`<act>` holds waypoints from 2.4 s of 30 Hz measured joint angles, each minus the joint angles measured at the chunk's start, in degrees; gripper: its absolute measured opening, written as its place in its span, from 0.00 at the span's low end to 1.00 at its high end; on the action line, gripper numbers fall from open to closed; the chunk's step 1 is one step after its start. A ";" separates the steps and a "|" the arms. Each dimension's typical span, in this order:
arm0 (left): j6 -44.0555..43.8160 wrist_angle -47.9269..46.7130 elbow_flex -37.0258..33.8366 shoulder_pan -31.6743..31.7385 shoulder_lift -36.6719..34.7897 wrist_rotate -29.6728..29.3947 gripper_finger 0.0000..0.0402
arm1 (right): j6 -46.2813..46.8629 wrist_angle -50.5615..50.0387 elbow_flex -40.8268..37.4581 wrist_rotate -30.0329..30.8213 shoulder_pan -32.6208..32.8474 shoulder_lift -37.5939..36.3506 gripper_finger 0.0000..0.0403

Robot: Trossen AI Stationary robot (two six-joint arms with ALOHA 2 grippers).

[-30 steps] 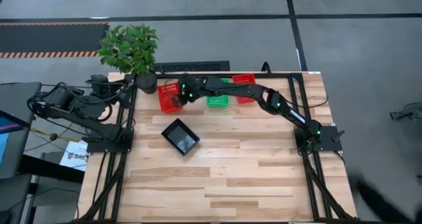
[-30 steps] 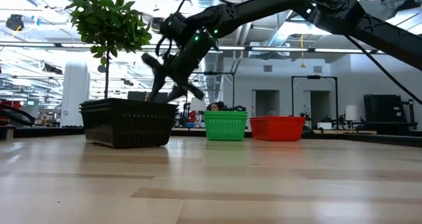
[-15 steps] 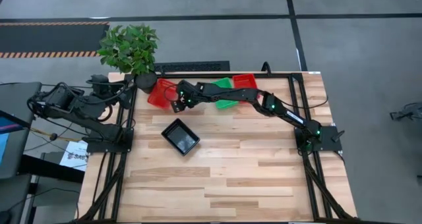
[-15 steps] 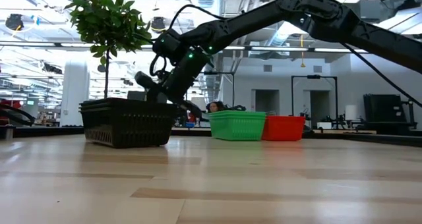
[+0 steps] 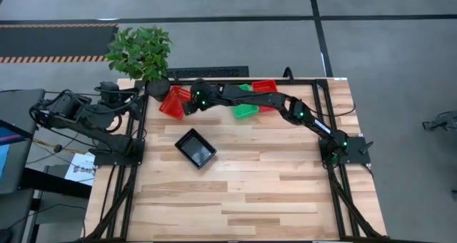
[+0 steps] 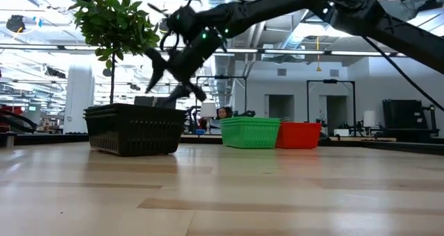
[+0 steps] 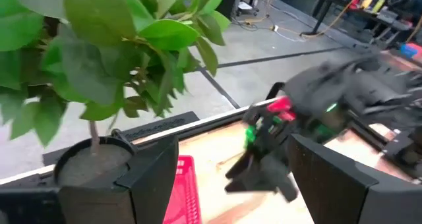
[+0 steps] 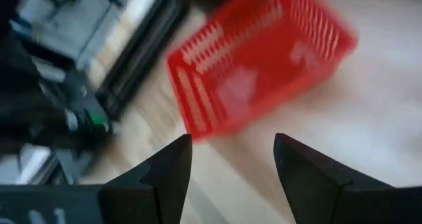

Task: Stack baskets by color
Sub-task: Stack the left red bin on the stacked red bins

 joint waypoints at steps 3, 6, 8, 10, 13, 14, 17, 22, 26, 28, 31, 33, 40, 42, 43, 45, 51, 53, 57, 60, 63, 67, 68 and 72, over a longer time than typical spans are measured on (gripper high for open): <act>-0.32 -0.59 0.00 0.00 0.00 -0.61 0.67 | -0.40 2.57 -0.03 3.91 -0.71 -0.54 0.58; -1.05 -1.69 0.00 0.00 0.00 -0.61 0.67 | 0.56 5.36 -0.07 5.25 -1.61 0.73 0.58; -2.07 -2.35 0.00 0.00 0.00 -0.62 0.67 | 2.70 5.39 -0.22 5.23 -2.24 1.53 0.58; -2.41 -3.03 0.00 0.00 0.00 -0.56 0.67 | 3.47 7.69 -0.15 5.25 -2.57 3.27 0.58; -3.26 -3.37 0.00 0.00 0.02 -0.51 0.67 | 5.32 7.03 -0.40 4.70 -2.70 4.14 0.58; -3.54 -3.49 0.00 0.00 0.00 -0.48 0.67 | 5.40 8.51 -0.30 4.80 -2.70 4.55 0.58; -3.86 -3.91 0.00 0.00 0.00 -0.48 0.67 | 5.43 9.43 -0.17 5.03 -2.69 4.87 0.58; -4.94 -5.35 0.00 0.00 0.00 1.26 0.67 | 5.91 9.62 -0.19 2.08 -3.03 4.91 0.58; -3.42 -6.30 0.00 0.00 0.00 7.23 0.67 | 3.99 9.58 -0.28 0.40 -3.02 3.54 0.58; -1.74 -6.97 0.00 0.00 0.06 10.21 0.67 | 1.19 9.46 -0.26 0.32 -2.99 1.99 0.58; -1.98 -9.34 0.00 0.00 0.56 13.40 0.67 | -1.84 9.51 -0.17 0.37 -2.49 -0.01 0.58; -3.50 -11.33 0.00 0.00 1.33 15.13 0.67 | -2.57 9.33 -0.17 0.35 -1.93 -1.22 0.58; -2.59 -12.00 -2.46 0.00 6.11 17.51 0.67 | -9.50 3.11 -0.12 2.14 -0.32 -7.96 0.58; -2.85 -11.33 -3.67 0.00 7.91 17.53 0.67 | -11.11 1.90 -0.12 3.43 -0.26 -9.36 0.58; -3.53 -11.27 -4.23 0.00 8.60 17.58 0.67 | -11.87 1.86 -0.12 3.68 -0.25 -9.75 0.58; -5.37 -11.14 -5.56 0.00 9.84 17.67 0.67 | -12.86 1.34 -0.12 3.72 -0.24 -10.44 0.58; -9.28 -5.85 -8.58 0.03 9.29 20.51 0.67 | -14.82 0.03 -0.15 4.08 -0.63 -11.06 0.58; -9.69 -5.66 -10.15 0.95 8.66 19.73 0.67 | -14.99 -0.55 -0.17 3.61 -0.71 -10.98 0.58; -13.08 -5.55 -14.50 5.32 8.78 17.08 0.67 | -16.74 -4.62 -0.19 3.57 -0.54 -11.01 0.58; -11.37 -0.74 -18.16 9.52 9.22 19.79 0.67 | -17.18 -7.30 -0.21 3.43 -0.19 -11.90 0.58; -6.38 7.13 -21.54 13.25 10.31 24.66 0.67 | -17.81 -9.24 -0.21 3.37 0.17 -13.23 0.58; -0.46 14.77 -24.02 17.90 12.55 29.24 0.67 | -18.78 -11.22 -0.19 3.28 0.12 -14.65 0.58; 0.43 15.43 -24.20 19.03 13.17 29.52 0.67 | -18.90 -12.07 -0.19 3.28 0.11 -15.23 0.58; 2.97 16.36 -24.20 23.80 14.36 29.88 0.67 | -20.32 -14.92 -0.19 3.63 0.02 -18.28 0.58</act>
